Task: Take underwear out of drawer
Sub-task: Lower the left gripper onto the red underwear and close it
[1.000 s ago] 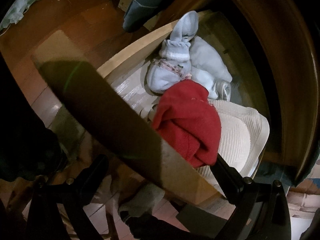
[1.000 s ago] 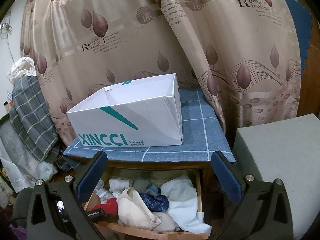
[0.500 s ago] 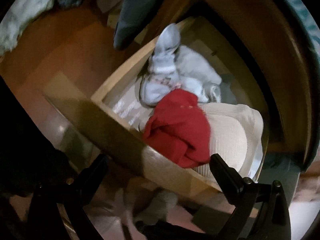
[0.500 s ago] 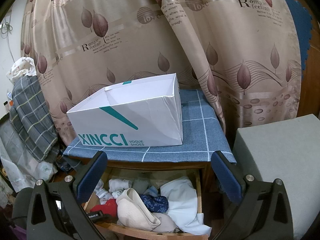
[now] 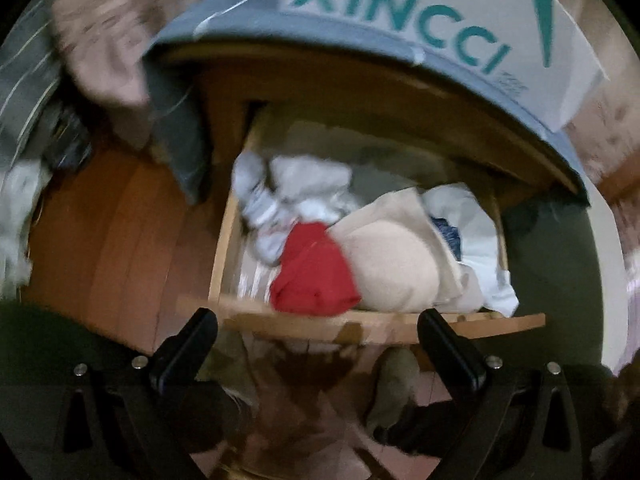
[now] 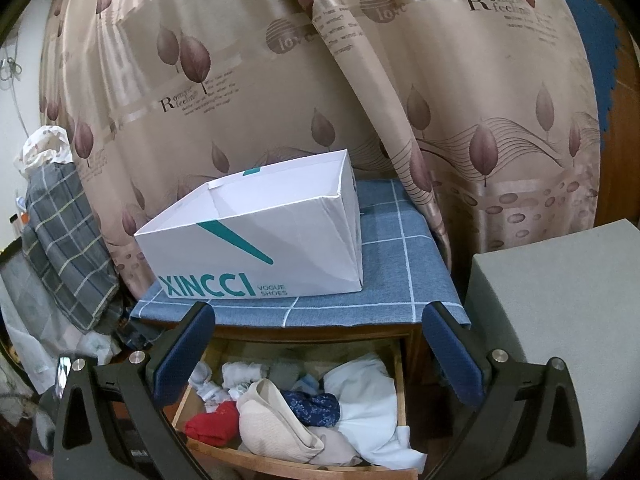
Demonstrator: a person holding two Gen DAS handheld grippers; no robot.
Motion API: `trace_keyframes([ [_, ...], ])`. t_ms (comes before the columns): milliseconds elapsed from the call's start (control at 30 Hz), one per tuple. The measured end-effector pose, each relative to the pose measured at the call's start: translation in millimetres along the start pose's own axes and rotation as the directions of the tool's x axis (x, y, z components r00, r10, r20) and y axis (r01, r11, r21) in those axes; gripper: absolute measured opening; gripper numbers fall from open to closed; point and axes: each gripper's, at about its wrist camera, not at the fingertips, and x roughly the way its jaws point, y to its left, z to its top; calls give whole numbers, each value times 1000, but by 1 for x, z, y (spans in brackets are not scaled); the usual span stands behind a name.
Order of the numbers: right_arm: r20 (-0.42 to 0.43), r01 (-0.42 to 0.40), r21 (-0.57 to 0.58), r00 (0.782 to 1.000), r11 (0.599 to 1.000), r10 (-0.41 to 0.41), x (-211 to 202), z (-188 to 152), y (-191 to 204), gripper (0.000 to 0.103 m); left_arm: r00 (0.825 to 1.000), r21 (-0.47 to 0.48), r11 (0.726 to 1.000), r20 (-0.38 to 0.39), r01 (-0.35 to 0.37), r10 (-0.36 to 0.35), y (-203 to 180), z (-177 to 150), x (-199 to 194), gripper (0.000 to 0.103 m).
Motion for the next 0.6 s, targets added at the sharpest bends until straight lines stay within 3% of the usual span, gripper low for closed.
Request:
trace_keyframes([
  [133, 1, -1, 0, 1000, 1000, 1, 0, 0, 0, 103, 997, 124, 992, -76, -12, 22, -11, 29, 15, 103],
  [267, -2, 2, -1, 1000, 1000, -2, 0, 0, 0, 103, 980, 224, 974, -184, -39, 81, -18, 43, 50, 103],
  [600, -3, 6, -8, 1000, 1000, -6, -1, -1, 0, 103, 936, 211, 975, -323, -72, 140, -2, 36, 113, 103],
])
